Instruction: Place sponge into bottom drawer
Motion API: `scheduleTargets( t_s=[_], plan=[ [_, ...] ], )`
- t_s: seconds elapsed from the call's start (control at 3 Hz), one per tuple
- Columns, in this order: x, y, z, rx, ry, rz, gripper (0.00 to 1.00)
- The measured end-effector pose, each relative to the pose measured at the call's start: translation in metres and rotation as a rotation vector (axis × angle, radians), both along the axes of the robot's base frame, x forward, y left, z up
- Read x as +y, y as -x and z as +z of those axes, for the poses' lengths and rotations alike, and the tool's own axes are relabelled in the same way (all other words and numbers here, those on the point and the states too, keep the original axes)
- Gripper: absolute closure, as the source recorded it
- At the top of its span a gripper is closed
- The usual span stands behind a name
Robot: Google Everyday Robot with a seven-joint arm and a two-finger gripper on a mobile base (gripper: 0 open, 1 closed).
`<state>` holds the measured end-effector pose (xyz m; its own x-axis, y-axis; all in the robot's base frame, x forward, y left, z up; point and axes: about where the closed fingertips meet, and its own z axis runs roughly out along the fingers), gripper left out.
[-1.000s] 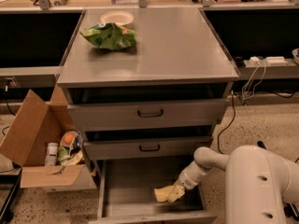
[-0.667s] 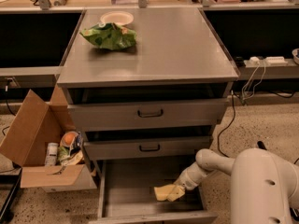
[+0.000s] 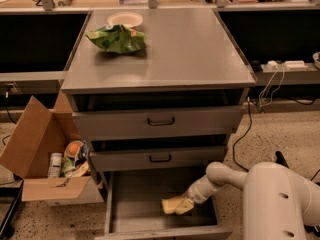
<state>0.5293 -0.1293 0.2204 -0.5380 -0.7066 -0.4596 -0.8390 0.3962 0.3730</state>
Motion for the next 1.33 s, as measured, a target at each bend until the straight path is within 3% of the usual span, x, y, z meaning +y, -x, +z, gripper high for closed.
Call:
scheduleTargets(
  t_s=[0.33,1.33],
  plan=[
    [0.005,-0.005,-0.008,-0.004,-0.004,0.003,1.0],
    [0.004,-0.017,-0.027,0.027,-0.004,-0.01,0.31]
  ],
)
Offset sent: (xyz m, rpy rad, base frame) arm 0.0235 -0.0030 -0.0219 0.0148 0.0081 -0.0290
